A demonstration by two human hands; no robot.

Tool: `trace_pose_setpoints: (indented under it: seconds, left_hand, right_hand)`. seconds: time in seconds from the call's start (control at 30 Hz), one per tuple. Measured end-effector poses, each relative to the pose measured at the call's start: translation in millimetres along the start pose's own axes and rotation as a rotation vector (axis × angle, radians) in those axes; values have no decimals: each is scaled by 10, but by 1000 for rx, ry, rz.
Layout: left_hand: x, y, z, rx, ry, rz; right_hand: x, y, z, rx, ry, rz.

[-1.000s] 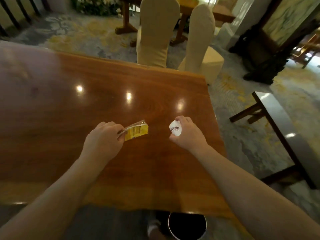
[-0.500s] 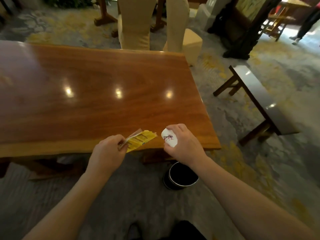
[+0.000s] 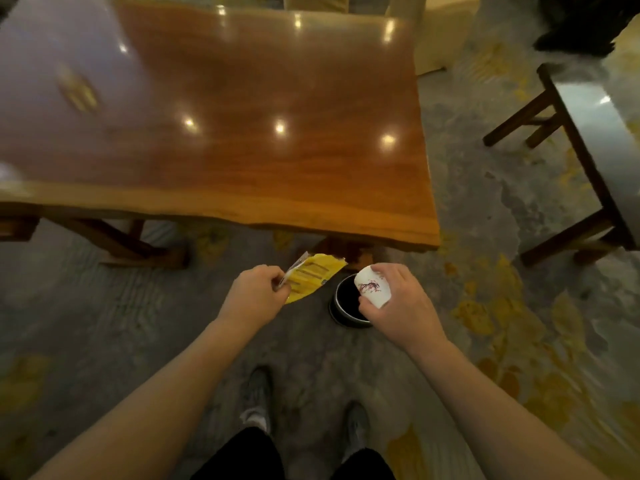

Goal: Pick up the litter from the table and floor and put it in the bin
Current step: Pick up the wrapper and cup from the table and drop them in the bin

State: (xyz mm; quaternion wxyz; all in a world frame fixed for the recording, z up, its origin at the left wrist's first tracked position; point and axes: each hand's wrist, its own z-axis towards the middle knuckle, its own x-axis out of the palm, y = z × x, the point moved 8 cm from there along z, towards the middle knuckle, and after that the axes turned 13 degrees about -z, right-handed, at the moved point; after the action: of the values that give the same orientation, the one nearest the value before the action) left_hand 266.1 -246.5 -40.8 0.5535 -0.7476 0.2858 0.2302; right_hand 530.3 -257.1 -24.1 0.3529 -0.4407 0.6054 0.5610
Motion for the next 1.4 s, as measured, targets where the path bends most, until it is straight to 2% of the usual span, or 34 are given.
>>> trace_pose_setpoints:
  seconds: [0.17,0.4,0.57,0.77,0.97,1.13,1.3,1.4]
  left_hand:
    - [791,65,35,-162,25,-76]
    - [1996,437,645,-278,110,-159]
    - [2951,909,1192,-335,173,-174]
    - [3754,1419,1715,-449,158,-285]
    - [4116,1739,1959,-569,144,-385]
    - [4164,1777,1968,-613,165,-447]
    - [4049,1691,1958,-601,173,-489]
    - [3956,1660,1890,-569,207,-490]
  right_hand:
    - [363,-826,-161,88,87,52]
    - [1227,-1954,-30,411,208,166]
    - [1995,-2628,269,663,218,352]
    - [2797,-3186,676,846,220,496]
    - [3334,-3470,841,959,318,529]
    - [3465,-3447,889,1046,316,646]
    - [3463,-3262,869,1097,353,814]
    - [3437,-3168,826,1076,369,790]
